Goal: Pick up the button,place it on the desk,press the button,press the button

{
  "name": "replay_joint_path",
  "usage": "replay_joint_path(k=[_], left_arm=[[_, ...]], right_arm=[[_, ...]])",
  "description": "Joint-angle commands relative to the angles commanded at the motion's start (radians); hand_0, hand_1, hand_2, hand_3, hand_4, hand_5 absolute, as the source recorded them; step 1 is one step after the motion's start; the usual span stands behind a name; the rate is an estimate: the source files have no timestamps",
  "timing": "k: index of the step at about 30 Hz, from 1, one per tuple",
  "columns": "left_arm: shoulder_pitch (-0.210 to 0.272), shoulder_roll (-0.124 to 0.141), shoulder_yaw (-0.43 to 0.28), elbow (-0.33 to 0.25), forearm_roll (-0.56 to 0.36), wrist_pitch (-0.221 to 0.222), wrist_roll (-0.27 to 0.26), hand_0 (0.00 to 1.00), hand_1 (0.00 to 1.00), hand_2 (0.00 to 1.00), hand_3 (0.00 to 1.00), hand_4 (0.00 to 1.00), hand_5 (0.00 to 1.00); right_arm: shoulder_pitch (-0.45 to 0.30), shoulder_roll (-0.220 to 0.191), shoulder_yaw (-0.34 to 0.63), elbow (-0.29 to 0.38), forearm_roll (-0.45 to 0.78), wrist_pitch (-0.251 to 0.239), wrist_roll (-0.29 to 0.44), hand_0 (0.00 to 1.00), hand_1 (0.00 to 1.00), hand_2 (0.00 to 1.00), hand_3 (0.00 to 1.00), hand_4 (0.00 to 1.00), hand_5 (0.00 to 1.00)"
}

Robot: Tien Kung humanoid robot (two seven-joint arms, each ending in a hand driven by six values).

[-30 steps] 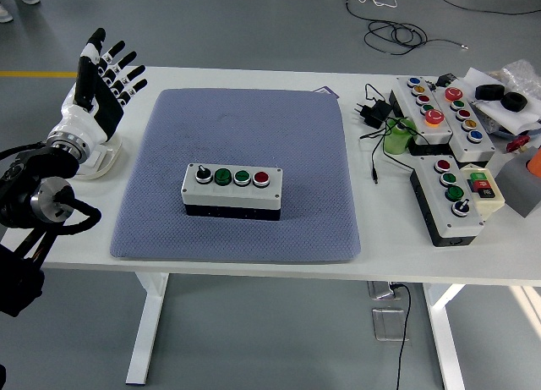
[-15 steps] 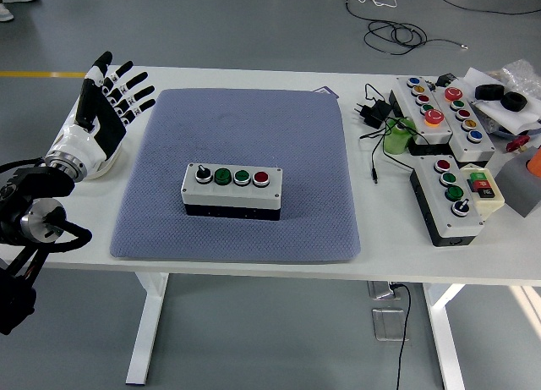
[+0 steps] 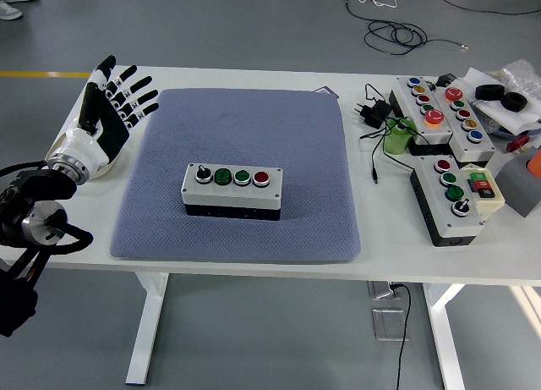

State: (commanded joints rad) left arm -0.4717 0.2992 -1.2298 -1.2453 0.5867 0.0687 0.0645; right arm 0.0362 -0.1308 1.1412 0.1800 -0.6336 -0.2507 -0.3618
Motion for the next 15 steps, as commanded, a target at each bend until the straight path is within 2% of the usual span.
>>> replay_joint_path(k=[15], left_arm=[[-0.008, 0.003, -0.004, 0.005, -0.002, -0.001, 0.012, 0.855, 0.846, 0.875, 0.915, 0.691, 0.998]], right_arm=[[0.011, 0.001, -0.001, 0.000, 0.005, 0.002, 0.003, 0.654, 0.510, 0.551, 0.604, 0.297, 0.407]])
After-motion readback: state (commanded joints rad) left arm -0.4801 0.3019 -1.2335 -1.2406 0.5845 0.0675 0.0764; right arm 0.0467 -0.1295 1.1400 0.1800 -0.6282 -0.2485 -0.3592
